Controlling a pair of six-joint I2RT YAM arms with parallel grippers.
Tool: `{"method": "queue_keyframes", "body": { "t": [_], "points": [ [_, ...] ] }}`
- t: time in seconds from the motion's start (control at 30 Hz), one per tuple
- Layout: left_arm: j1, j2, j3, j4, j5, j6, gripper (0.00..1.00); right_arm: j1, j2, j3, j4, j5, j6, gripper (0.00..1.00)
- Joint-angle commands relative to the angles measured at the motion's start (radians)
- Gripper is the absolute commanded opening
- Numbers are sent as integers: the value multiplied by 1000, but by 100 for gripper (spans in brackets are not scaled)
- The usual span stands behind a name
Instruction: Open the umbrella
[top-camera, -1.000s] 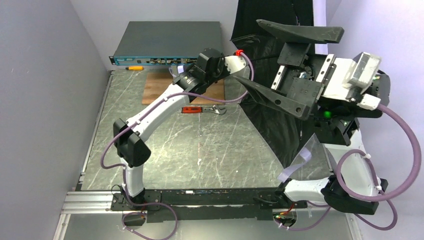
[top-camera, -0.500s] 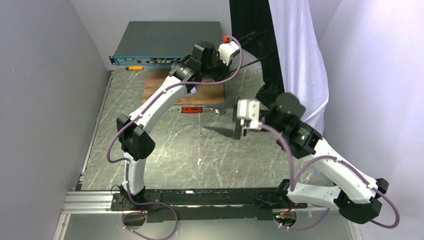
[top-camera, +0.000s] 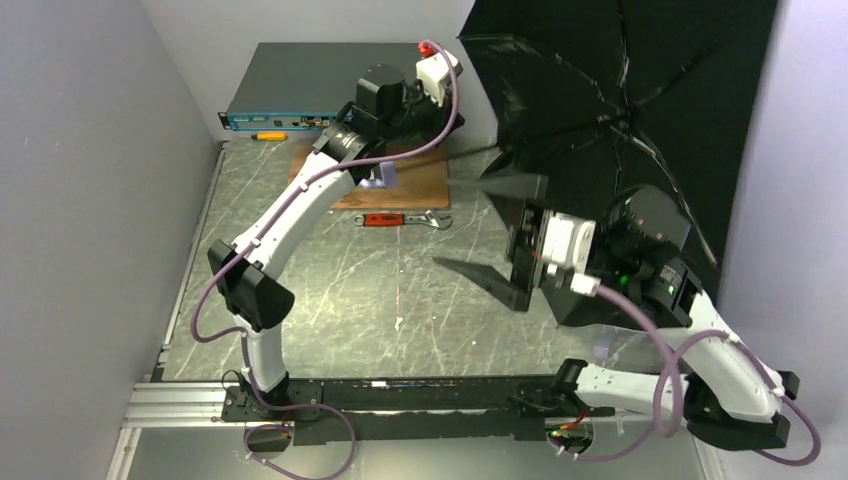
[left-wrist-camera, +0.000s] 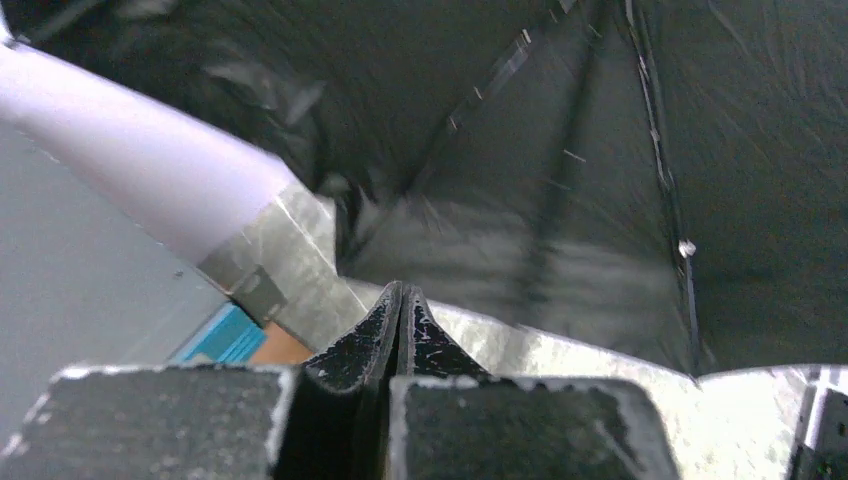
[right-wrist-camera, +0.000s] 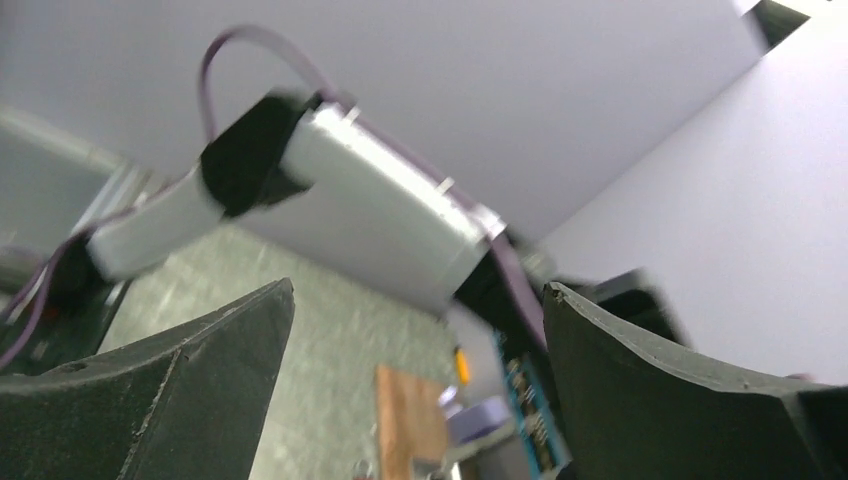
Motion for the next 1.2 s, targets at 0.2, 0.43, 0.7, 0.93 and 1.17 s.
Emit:
{"method": "queue_keyframes", "body": {
  "t": [0.2, 0.43, 0.7, 0.93, 1.17],
  "points": [
    [28, -13, -73, 69, -72, -65, 0, 4, 247, 409, 89, 68, 228, 93],
    [43, -154, -306, 172, 81, -18, 0, -147, 28, 14, 48, 448, 466, 94],
    [51, -288, -432, 163, 138, 111, 23, -383, -62, -49, 42, 446, 465, 99],
    [56, -356, -437, 112, 192, 213, 75, -394, -11, 42, -198, 495, 159, 99],
    [66, -459, -475, 105, 169, 247, 80, -393, 96, 53, -303, 605, 33, 98]
  ]
}}
